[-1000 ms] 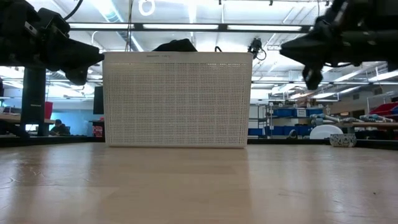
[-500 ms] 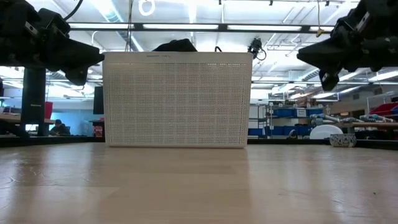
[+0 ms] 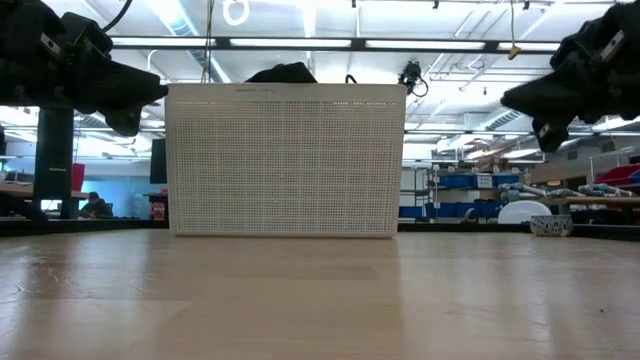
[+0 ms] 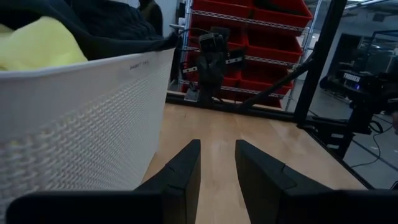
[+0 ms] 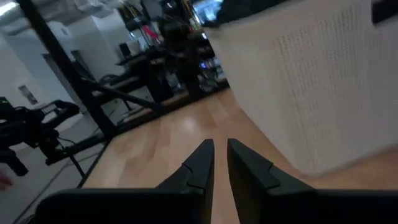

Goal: Sort clothes
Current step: Return to Home Position

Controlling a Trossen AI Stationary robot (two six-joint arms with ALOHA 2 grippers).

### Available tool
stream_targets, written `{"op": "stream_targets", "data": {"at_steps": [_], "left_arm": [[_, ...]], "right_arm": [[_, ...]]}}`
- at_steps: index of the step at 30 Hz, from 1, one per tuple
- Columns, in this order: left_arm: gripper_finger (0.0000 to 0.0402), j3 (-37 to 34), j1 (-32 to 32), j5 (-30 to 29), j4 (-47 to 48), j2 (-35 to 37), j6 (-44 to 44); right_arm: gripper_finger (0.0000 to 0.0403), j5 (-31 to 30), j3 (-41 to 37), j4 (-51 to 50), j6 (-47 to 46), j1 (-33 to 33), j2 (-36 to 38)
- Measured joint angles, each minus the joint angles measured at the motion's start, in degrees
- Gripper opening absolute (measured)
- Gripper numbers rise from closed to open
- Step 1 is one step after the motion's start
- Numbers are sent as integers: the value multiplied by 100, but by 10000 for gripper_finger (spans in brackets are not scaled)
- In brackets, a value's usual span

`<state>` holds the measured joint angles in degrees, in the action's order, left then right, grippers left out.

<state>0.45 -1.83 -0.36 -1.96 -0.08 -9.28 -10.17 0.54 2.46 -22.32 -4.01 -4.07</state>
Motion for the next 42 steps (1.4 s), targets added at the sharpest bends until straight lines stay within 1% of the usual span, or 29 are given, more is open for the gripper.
{"op": "stream_targets", "data": {"at_steps": [4,9,11,16,21,26,29,33,42], "left_arm": [[106,0,0,0,5,0,0],[106,0,0,0,3,1,0],[106,0,0,0,-2,0,0],[106,0,0,0,3,0,0],[106,0,0,0,5,0,0],[106,0,0,0,8,1,0],[106,0,-1,0,9,0,0],[106,0,0,0,11,0,0],[106,0,0,0,15,2,0]], "right_arm": [[48,247,51,-177,320,-2,415],[48,573,236,-769,155,0,393],[48,688,238,-789,154,-2,393],[48,715,238,-800,227,-2,389],[48,528,238,-766,521,0,389],[48,-12,231,-696,830,0,388],[48,-225,165,-468,1012,4,366],[48,-244,2,-15,1079,81,210],[48,-247,-7,10,1320,438,-556]]}}
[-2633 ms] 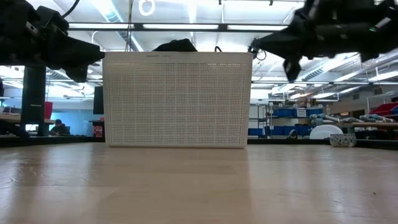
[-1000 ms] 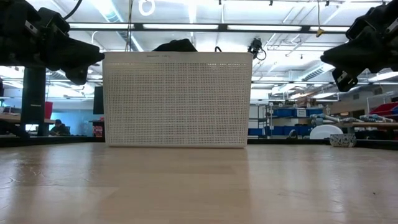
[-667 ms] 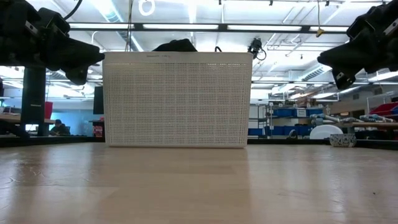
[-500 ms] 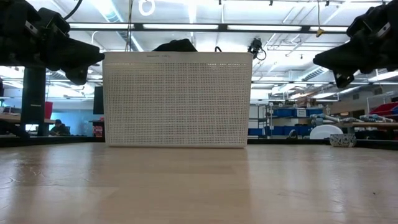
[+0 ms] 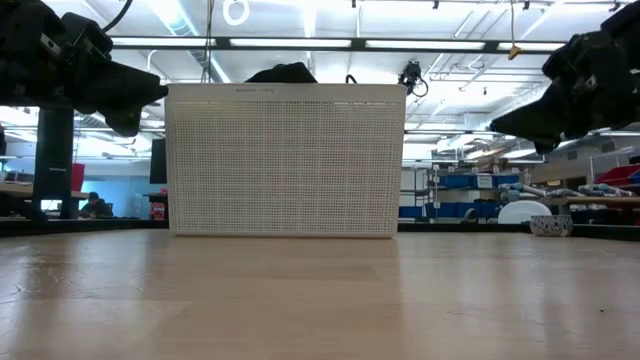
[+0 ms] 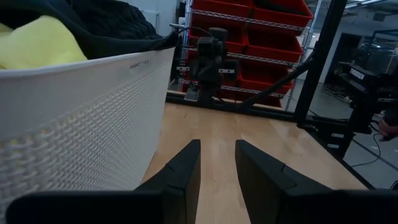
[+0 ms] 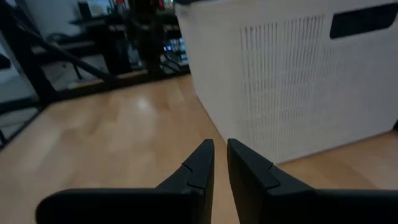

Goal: Sort clothes
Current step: Return to Home Position

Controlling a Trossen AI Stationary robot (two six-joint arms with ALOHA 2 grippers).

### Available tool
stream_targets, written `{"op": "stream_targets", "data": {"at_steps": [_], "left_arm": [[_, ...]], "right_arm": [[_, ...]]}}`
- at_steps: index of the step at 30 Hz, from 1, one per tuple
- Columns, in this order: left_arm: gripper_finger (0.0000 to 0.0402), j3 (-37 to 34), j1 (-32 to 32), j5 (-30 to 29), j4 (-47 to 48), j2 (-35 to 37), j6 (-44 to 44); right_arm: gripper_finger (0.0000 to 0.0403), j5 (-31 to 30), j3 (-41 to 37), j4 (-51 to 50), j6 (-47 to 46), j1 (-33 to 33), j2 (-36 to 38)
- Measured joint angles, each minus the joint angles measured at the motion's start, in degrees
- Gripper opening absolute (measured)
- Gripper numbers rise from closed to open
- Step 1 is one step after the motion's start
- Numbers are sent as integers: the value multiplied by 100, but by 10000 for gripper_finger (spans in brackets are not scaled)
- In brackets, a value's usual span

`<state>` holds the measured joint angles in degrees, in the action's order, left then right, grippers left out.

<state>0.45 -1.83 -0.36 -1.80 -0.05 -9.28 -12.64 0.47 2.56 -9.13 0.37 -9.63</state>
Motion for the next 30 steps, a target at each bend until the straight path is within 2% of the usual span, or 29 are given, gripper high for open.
{"op": "stream_targets", "data": {"at_steps": [10,30], "left_arm": [[106,0,0,0,-2,0,0],[106,0,0,0,-2,0,0]], "right_arm": [[48,2,0,41,-15,73,-567],[48,22,-4,113,-13,71,-590]]}}
